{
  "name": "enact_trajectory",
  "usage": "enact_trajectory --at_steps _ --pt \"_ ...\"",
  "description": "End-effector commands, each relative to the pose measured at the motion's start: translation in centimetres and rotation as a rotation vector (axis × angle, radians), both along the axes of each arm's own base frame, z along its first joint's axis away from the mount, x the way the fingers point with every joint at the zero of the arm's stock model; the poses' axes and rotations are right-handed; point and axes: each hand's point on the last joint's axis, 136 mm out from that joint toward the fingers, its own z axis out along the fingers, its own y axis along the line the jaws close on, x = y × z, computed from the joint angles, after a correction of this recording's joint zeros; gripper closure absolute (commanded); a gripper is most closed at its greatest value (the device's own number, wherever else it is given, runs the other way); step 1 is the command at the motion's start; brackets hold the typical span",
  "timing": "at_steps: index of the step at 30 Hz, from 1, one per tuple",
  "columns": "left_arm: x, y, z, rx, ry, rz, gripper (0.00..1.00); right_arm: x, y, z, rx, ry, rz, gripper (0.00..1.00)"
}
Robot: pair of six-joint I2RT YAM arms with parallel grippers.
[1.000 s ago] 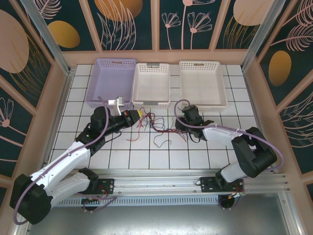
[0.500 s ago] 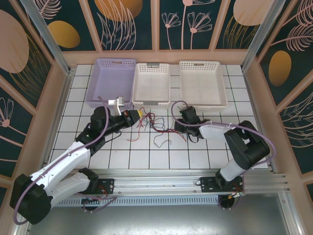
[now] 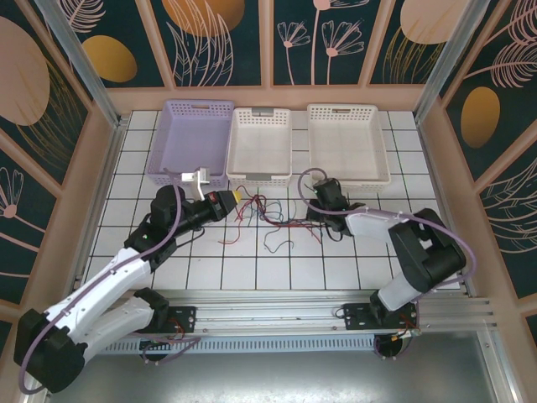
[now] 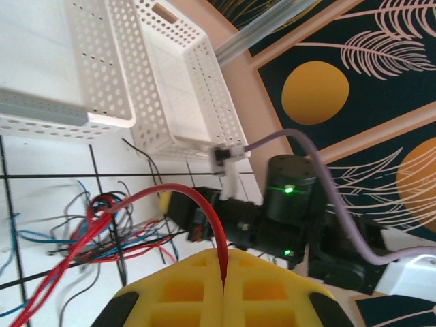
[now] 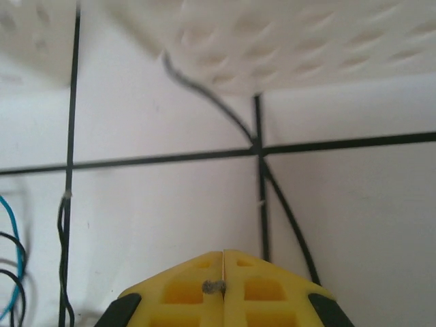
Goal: Untangle the cables
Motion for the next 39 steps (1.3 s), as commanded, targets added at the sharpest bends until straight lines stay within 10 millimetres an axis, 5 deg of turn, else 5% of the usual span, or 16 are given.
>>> enact_trajectory --at_steps 1,10,20,32,39 --pt "-0.3 1.3 1.9 0.074 -0.073 0.037 1.00 0.4 -3.6 3.6 -0.016 -0.103 -0.114 1.00" --pt "-0.4 5.7 2.3 0.306 -0.049 0.193 1.00 -0.9 -12.4 10.2 0.038 -0.209 -0.348 1.00" --pt "-1.0 11.5 7.3 0.496 -0.112 0.398 1.00 -3.2 -18.6 12.8 0.151 -0.252 -0.544 1.00" --pt "-2.7 16.3 15.4 0.516 -0.248 0.593 1.00 -4.0 -19.8 12.5 0.166 -0.244 -0.580 1.00" --pt "-2.5 13.5 17.1 0.387 -0.288 0.493 1.00 -3.5 -18.2 12.8 0.231 -0.261 -0.501 1.00"
